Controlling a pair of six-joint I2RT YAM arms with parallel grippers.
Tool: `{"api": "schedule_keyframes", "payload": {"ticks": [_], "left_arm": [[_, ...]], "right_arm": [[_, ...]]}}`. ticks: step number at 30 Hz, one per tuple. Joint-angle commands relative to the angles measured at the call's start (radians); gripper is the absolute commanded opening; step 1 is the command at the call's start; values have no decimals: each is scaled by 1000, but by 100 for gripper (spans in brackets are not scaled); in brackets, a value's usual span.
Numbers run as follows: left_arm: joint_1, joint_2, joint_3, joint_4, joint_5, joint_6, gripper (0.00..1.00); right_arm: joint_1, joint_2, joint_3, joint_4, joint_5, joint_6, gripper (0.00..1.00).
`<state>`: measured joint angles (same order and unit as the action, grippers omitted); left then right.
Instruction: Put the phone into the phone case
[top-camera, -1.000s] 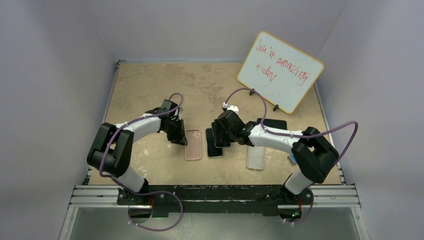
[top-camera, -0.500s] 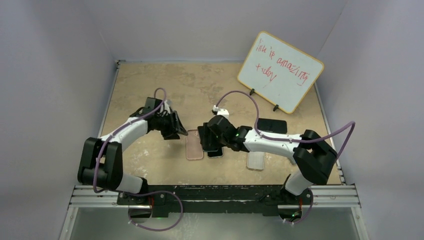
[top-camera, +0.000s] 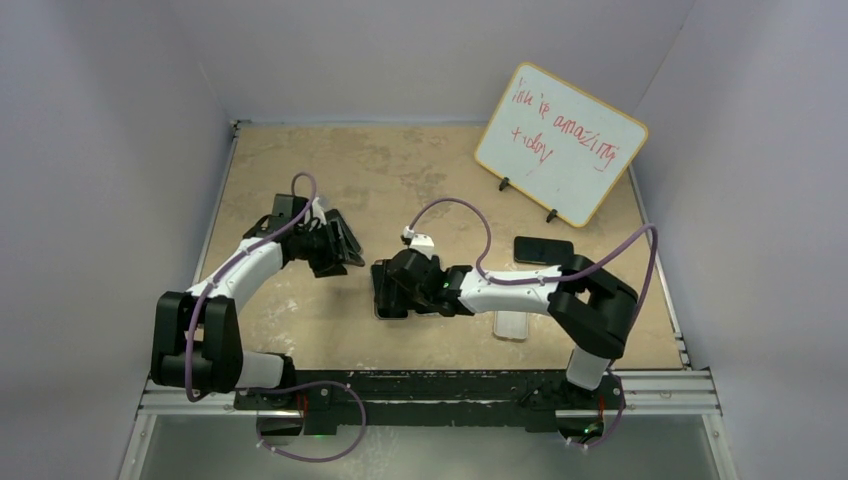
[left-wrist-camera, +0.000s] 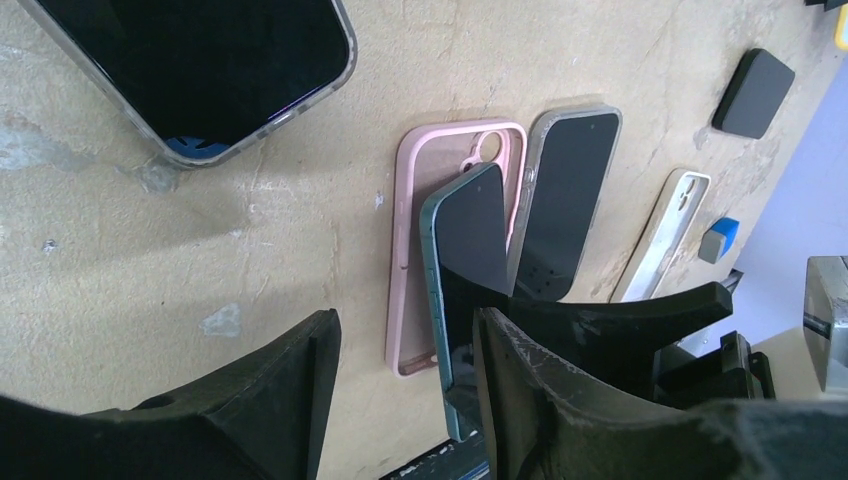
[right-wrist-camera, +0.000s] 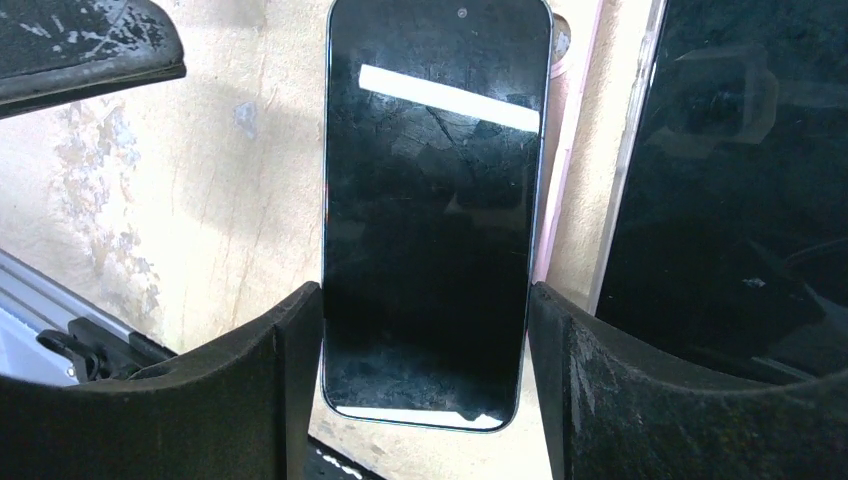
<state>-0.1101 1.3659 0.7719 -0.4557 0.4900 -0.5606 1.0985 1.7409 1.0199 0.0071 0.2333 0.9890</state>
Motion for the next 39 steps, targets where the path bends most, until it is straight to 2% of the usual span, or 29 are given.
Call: {"api": "schedule_keyframes", "payload": {"ticks": [1,17,23,27,35,39], "left_arm": [[13,-7,20,-11,11,48,53],[13,16,-23,40,127,75,49],[13,32,-30,55,143,80,44],[13,42,-43,69,154,75,41],[12,62,-52,56,136,97,40],[8,73,-61,54,132,98,40]], "right_arm": [[10,3,61,56,61,74,33],[28,89,103,5,141,121,40],[31,88,116,-15,124,123,62],[31,63,107,-32,122,121,68],[31,-16,65,-12,53,5,67],[29,-32,35,23,44,-32,62]]}}
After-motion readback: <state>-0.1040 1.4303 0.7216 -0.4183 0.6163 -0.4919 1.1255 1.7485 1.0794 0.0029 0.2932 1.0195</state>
